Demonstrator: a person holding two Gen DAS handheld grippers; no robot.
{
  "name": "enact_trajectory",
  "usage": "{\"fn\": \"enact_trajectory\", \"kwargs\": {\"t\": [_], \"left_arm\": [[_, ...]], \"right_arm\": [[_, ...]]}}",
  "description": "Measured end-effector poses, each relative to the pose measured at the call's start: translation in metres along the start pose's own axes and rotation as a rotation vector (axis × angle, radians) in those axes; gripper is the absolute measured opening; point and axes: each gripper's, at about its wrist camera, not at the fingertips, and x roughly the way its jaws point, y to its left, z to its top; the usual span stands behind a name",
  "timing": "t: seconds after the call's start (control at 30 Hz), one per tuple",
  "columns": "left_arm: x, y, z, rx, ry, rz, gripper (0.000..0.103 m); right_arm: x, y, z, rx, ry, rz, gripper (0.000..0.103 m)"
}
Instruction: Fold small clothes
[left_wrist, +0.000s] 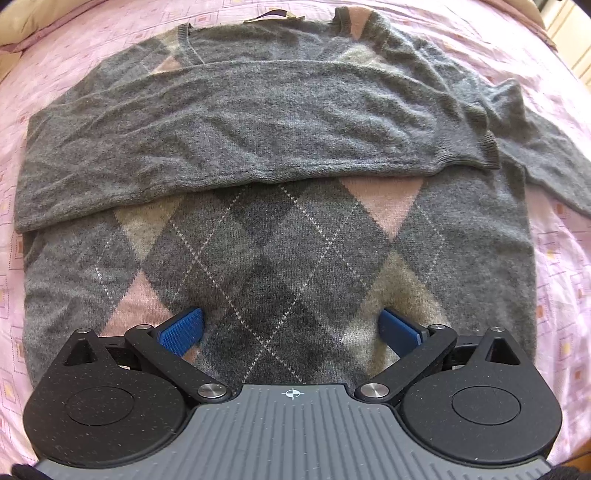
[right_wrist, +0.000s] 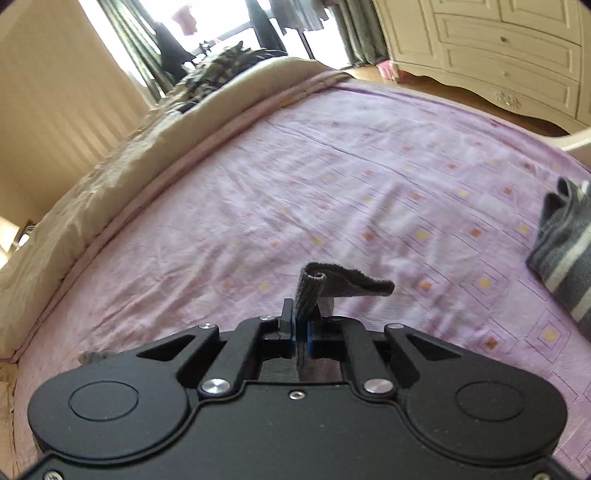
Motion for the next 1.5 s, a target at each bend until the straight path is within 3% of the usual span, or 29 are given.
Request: {"fn": "enact_trajectory", "kwargs": {"t": [0.07,0.1,0.23,0.37,0.6,0.77,1.0,1.03,1.07,1.13,1.5], "left_arm": [[-0.008,0.009,0.001,-0.009,-0.012,-0.039,0.097],[-0.014,0.015,0.0,-0.015,-0.024,-0.064,0.09],[-0.043,0.05,-0.003,-0.048,-0.091,-0.125,0.089],[-0.071,0.084,-0.008,-0.076,-0.162,-0.131,0.09],[-0.098,0.153,-0.014,-0.147,-0.234,-0.117,0.09],[-0.101,0.196,-0.022,-0.231,-0.235,-0.106,0.09],[-0.1,0.224,-0.026,-0.275,-0.231,-0.117,0.09],[-0.1,0.225,-0.025,-0.275,-0.234,-0.121,0.09],[-0.1,0.224,-0.023,-0.276,-0.238,-0.126,0.09],[-0.099,0.221,-0.019,-0.273,-0.246,-0.137,0.09],[-0.069,0.171,0.027,-0.166,-0.267,-0.171,0.088]], "right_arm": [[-0.011,0.035,0.001,-0.046,-0.014,0.045,0.014],[-0.015,0.055,0.0,-0.07,-0.018,0.066,0.014],[-0.03,0.138,-0.012,-0.164,-0.023,0.177,0.014],[-0.031,0.224,-0.039,-0.253,0.009,0.305,0.014],[0.013,0.347,-0.124,-0.374,0.147,0.462,0.014],[0.049,0.405,-0.195,-0.47,0.255,0.474,0.014],[0.075,0.434,-0.257,-0.621,0.337,0.465,0.021],[0.073,0.438,-0.263,-0.64,0.337,0.461,0.027],[0.071,0.435,-0.265,-0.651,0.338,0.463,0.042],[0.065,0.427,-0.264,-0.671,0.335,0.458,0.058],[0.054,0.335,-0.267,-0.75,0.415,0.257,0.065]]}}
